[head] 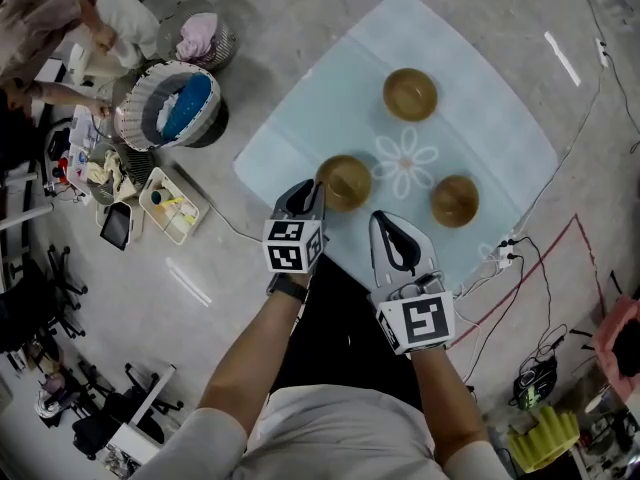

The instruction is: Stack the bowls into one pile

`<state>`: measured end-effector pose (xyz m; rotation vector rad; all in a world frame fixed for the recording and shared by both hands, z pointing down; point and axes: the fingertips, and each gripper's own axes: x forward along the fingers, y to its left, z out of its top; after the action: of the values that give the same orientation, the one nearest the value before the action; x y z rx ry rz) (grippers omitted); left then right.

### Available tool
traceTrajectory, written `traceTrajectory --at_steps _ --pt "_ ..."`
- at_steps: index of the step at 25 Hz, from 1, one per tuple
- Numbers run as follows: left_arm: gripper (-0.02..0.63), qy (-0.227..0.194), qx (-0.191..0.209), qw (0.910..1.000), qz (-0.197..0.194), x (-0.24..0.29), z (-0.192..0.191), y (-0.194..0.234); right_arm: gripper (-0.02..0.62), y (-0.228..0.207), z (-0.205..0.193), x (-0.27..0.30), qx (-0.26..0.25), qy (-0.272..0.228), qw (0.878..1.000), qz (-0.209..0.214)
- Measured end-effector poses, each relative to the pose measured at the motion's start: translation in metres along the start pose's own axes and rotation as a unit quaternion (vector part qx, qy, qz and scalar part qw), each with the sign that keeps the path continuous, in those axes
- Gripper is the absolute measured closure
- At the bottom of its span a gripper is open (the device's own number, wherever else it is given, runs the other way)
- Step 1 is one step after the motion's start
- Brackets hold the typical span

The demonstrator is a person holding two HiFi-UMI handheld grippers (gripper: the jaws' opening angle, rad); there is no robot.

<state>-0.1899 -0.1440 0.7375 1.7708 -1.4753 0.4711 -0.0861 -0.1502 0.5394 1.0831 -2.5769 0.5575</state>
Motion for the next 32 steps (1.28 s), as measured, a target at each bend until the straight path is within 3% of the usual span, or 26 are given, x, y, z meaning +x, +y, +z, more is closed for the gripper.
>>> traceTrajectory --at_steps 16,25,32 --pt "0.586 0.037 0.004 0.9991 -0.023 0.017 0.014 -0.019 0.595 -0.026 0.006 -0.018 0.01 0.0 0.999 -0.034" --pt "0.584 0.04 0.038 0.9946 -0.088 0.017 0.042 -0.105 0.595 -0.058 0.023 -0.067 0.026 -0.026 0.996 -0.085" --pt "0.584 0.045 0.075 0.9852 -0.148 0.032 0.056 -0.186 0.595 -0.087 0.031 -0.11 0.035 -0.041 0.989 -0.134"
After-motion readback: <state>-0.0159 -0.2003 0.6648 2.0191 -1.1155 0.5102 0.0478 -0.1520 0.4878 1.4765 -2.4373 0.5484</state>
